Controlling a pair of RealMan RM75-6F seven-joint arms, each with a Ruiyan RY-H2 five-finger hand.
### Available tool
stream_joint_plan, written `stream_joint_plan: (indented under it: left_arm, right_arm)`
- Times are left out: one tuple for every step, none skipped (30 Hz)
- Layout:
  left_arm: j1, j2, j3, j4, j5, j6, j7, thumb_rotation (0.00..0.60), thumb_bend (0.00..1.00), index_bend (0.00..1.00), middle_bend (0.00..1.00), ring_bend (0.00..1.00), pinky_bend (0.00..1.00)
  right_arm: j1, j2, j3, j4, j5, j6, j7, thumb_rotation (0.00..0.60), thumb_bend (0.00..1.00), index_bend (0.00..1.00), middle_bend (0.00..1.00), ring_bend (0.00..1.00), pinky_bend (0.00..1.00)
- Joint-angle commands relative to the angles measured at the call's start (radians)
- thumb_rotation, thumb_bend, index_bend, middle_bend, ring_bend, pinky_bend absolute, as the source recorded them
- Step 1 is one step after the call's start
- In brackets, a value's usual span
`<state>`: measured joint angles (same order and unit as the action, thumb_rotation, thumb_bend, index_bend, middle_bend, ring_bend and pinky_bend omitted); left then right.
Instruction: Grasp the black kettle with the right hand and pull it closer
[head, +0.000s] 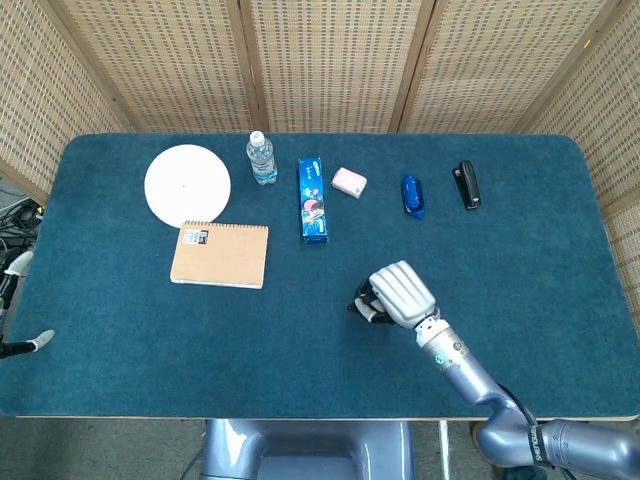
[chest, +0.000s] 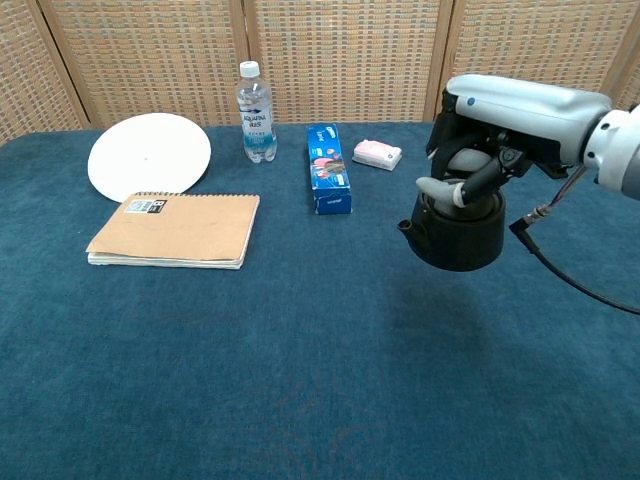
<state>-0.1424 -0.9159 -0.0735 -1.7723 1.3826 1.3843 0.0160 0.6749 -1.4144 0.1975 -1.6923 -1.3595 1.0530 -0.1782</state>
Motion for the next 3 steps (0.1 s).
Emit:
stream_joint_plan:
  left_arm:
    - [0.001, 0.0, 0.001, 0.0, 0.001, 0.002, 0.0, 0.6, 0.0, 0.0, 0.0, 0.0, 0.0]
    - [0.002, 0.001, 0.002, -0.001, 0.002, 0.002, 0.001, 0.6, 0.0, 0.0, 0.0, 0.0, 0.0]
    - [0.003, 0.001, 0.003, -0.002, 0.003, 0.003, 0.001, 0.6, 0.0, 0.0, 0.0, 0.0, 0.0]
  right_arm:
    - [0.01, 0.008, 0.017, -0.035, 0.03, -0.01, -0.018, 0.6, 0.93, 1.0, 1.0, 0.97, 1.0]
    - [0.013, 0.013, 0.027, -0.055, 0.043, -0.009, -0.02, 0.6, 0.93, 1.0, 1.0, 0.97, 1.0]
    - [0.015, 0.018, 0.032, -0.068, 0.052, -0.011, -0.026, 0.6, 0.93, 1.0, 1.0, 0.97, 1.0]
